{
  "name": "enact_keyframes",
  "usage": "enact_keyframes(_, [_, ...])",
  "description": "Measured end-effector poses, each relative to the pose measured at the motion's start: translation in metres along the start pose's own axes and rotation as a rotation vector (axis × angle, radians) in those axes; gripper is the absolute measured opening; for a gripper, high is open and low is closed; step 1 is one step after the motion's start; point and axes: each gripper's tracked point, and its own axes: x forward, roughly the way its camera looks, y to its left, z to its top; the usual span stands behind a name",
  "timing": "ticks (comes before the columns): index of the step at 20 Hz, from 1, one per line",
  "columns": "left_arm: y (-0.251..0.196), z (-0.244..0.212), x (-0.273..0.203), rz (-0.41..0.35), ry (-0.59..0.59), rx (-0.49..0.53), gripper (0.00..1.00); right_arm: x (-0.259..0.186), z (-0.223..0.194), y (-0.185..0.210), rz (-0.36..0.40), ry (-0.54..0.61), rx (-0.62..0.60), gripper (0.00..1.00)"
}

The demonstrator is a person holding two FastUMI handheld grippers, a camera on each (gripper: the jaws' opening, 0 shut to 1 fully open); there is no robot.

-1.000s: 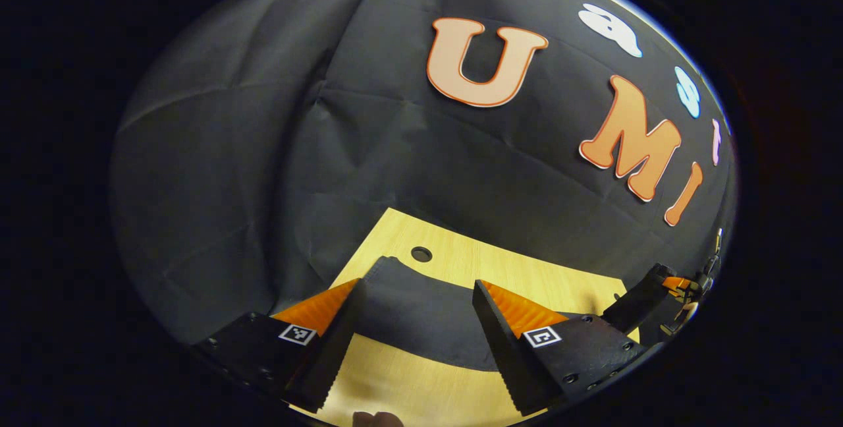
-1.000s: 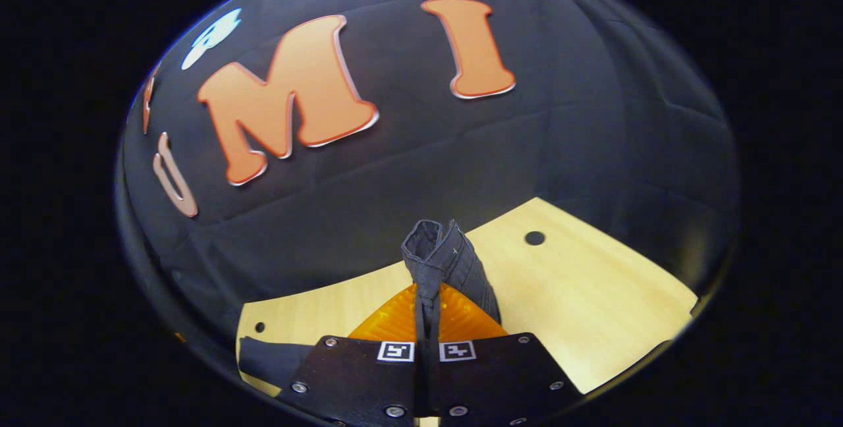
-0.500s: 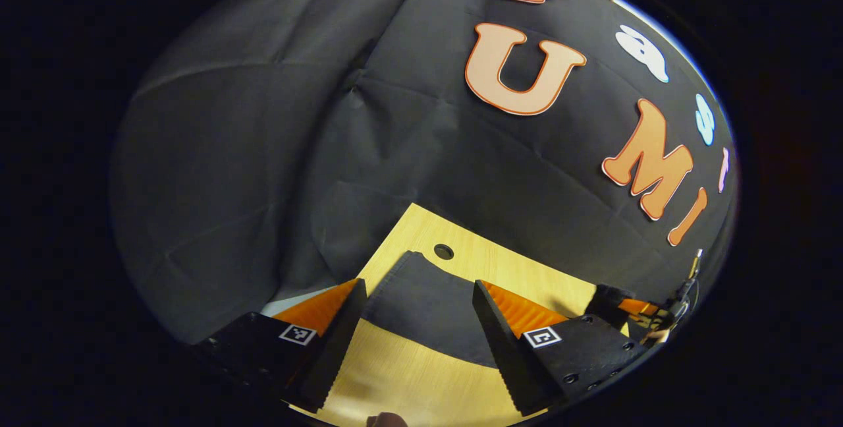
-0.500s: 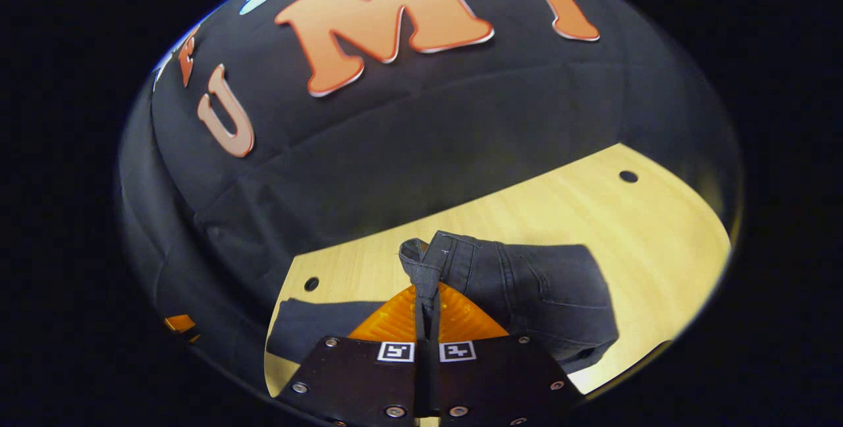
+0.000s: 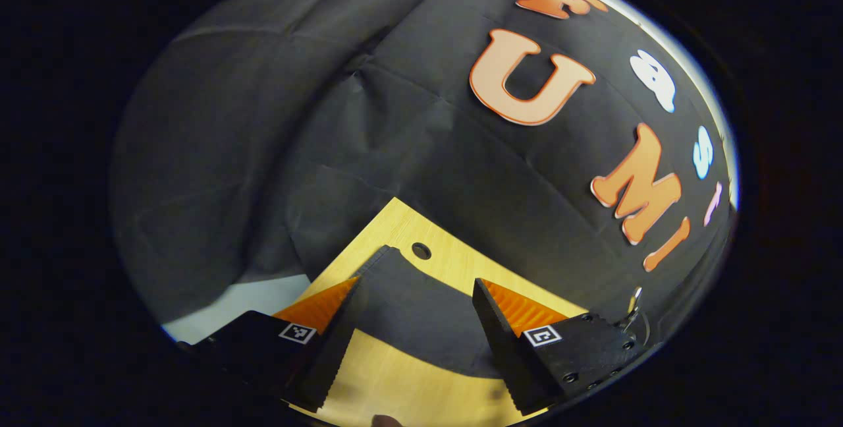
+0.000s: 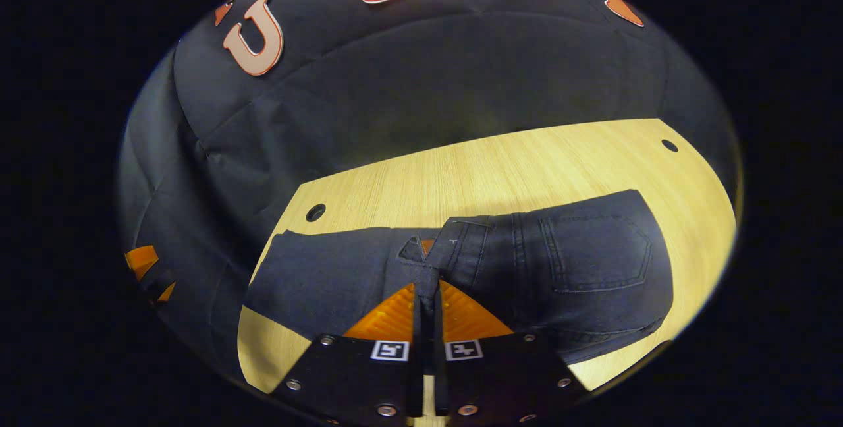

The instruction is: Grasp the waist and the cuffs of the jeans and fold them to make the two legs overlap; first hold the waist and fold one-third of the jeans toward the cuffs, then hold the cuffs and fold the remaining one-third in the same direction to finish folding.

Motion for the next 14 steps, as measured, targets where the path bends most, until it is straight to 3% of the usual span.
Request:
enact_keyframes(1, [0.003,-0.001,0.003,0.01,0.003,-0.028,0.98,0.0,-0.001,0.006,0.033,0.018,0.001,0.05])
enact_keyframes(2, [0.007,-0.006,0.008,0.015,0.011,-0.04,0.98,0.001,-0.006,0.009,0.062,0.04,-0.004,0.35])
enact_keyframes(3, [0.011,-0.011,0.011,0.017,0.026,-0.047,0.98,0.004,-0.014,0.01,0.07,0.058,-0.019,0.41])
enact_keyframes(6, [0.022,-0.023,0.025,0.03,0.082,-0.103,0.98,-0.006,-0.02,-0.003,0.021,0.064,-0.078,1.0])
enact_keyframes(10, [0.053,-0.032,0.038,0.012,0.096,-0.309,0.98,-0.021,-0.009,-0.011,0.026,0.072,-0.092,0.99])
enact_keyframes(14, [0.092,-0.065,0.061,0.061,0.158,-0.524,0.98,-0.034,-0.002,-0.022,0.005,0.072,-0.061,0.99])
